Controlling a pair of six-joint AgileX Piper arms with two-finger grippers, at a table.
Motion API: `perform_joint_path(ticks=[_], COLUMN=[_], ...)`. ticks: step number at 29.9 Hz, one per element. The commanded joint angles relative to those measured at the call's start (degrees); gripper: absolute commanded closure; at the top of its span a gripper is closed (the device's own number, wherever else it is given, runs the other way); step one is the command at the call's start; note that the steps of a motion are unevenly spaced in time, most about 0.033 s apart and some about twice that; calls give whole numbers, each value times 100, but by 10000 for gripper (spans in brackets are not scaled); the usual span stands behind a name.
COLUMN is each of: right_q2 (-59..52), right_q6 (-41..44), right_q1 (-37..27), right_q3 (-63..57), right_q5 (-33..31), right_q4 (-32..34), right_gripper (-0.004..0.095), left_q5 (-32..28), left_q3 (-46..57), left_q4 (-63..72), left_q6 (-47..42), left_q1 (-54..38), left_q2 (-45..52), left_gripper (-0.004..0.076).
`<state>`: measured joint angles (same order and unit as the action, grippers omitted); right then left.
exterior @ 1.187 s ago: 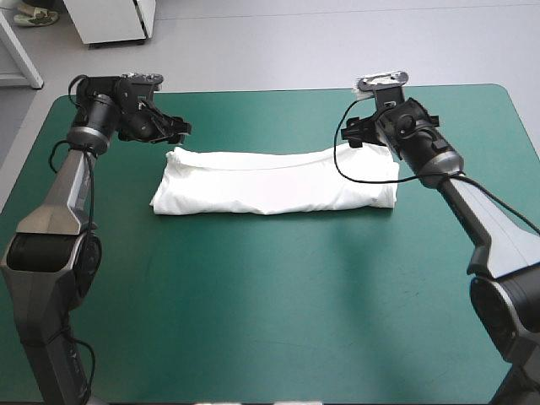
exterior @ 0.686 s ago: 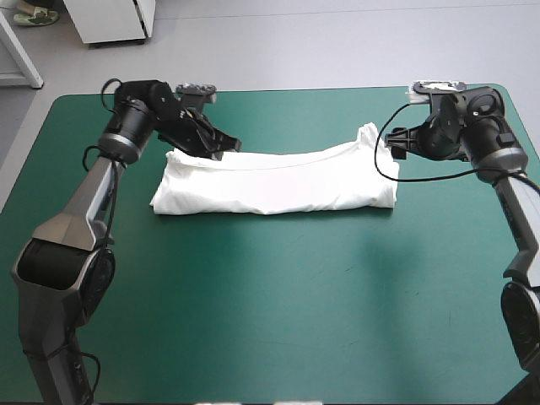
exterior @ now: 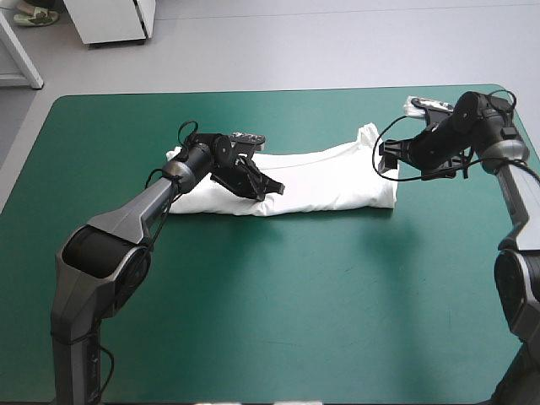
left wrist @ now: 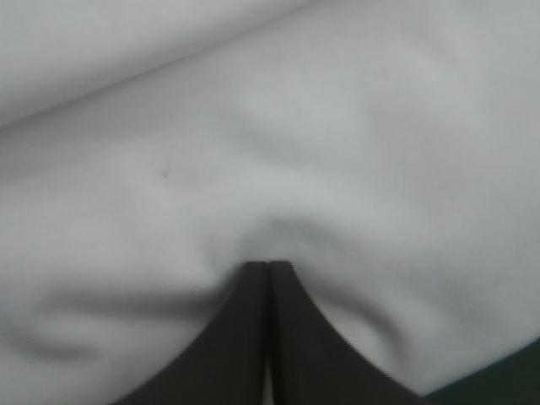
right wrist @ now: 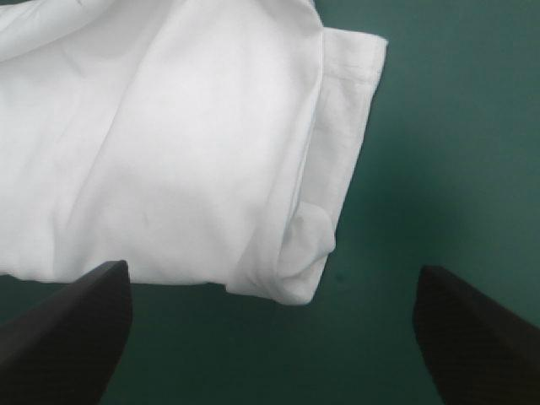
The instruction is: Fold the cloth
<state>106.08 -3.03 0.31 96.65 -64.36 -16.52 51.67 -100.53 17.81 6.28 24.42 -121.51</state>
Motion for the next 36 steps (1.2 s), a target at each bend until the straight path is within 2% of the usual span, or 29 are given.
perform_joint_path(ticks=[1, 18, 21, 24, 31, 36], right_q2=[-28, 1034, 1070, 1070, 1047, 1012], right_q6=[-126, -335, -323, -310, -119, -119], right_q1=[-53, 23, 220, 374, 446, 446], right_q3=[178, 178, 178, 178, 178, 273], right_q5=[189, 431, 558, 750, 1166, 1109], right_q4=[-227, -1153, -1098, -987, -828, -698], right_gripper=[76, 77, 120, 267, 917, 927], left_q5=[24, 33, 22, 22, 65, 54], left_q3=[-48, -35, -35, -35, -35, -31], left_q4=[105, 105, 105, 105, 105, 105], left_q6=[-45, -151, -151, -151, -151, -151], left_q1=[98, 111, 111, 111, 111, 111], left_q2=[42, 32, 32, 32, 29, 29], left_gripper=[733, 733, 733, 733, 733, 733])
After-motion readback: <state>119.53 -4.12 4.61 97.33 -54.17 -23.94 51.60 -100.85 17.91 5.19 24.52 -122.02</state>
